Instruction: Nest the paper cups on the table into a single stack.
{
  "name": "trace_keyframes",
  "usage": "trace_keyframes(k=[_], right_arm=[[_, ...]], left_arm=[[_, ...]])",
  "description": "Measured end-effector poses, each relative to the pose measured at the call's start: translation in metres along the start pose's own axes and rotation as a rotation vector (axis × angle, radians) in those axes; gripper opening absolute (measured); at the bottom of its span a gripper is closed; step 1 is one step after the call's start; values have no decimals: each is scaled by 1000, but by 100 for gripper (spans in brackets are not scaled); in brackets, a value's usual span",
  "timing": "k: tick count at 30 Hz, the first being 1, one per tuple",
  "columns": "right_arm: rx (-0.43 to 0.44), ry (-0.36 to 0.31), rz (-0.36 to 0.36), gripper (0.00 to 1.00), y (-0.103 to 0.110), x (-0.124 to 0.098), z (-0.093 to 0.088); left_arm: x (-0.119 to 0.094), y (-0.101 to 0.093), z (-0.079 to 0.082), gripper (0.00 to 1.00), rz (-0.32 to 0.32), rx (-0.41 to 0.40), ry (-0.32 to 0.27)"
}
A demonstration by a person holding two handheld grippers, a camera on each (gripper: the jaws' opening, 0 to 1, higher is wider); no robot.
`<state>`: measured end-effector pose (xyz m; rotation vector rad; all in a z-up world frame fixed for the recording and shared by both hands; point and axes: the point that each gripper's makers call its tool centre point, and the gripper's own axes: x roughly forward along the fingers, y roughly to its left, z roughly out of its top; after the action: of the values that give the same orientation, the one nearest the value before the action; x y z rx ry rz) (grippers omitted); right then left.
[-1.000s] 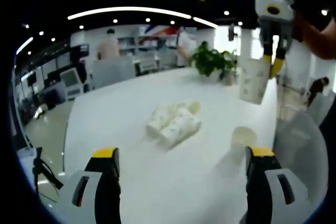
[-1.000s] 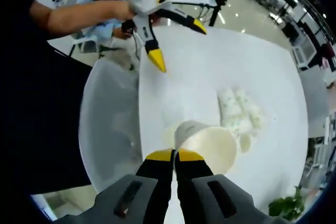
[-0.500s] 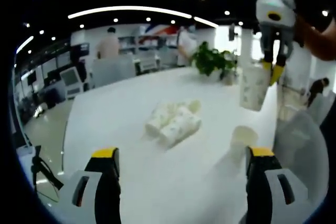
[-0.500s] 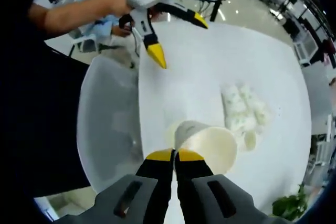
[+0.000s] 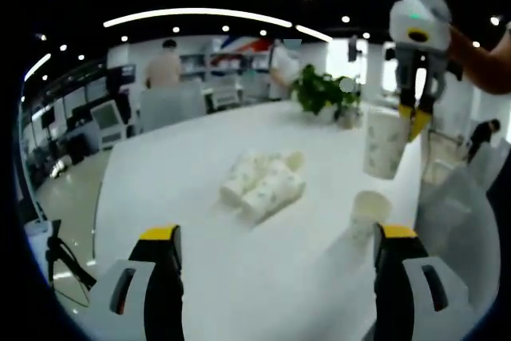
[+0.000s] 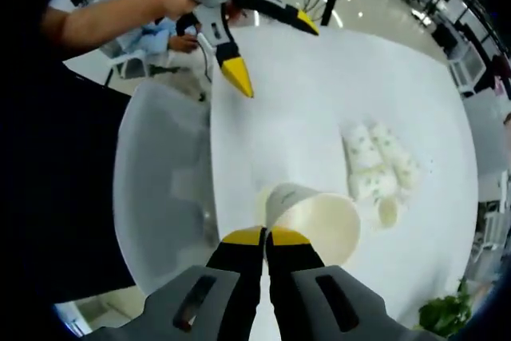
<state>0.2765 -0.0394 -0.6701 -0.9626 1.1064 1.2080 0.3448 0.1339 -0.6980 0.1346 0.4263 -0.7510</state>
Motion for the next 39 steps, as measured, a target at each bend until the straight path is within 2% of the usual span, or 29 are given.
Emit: trace_keyframes(k=[10, 26, 39], right_arm=[[26, 8, 13, 0, 0, 14, -1], [71, 54, 58, 0, 8, 47, -13], [124, 67, 61, 0, 11, 71, -23]], left_arm=[[-1, -2, -2, 99, 0, 0, 1], [-4, 1, -4, 99, 12, -6, 1], [-6, 2, -7, 99, 17, -3, 4]])
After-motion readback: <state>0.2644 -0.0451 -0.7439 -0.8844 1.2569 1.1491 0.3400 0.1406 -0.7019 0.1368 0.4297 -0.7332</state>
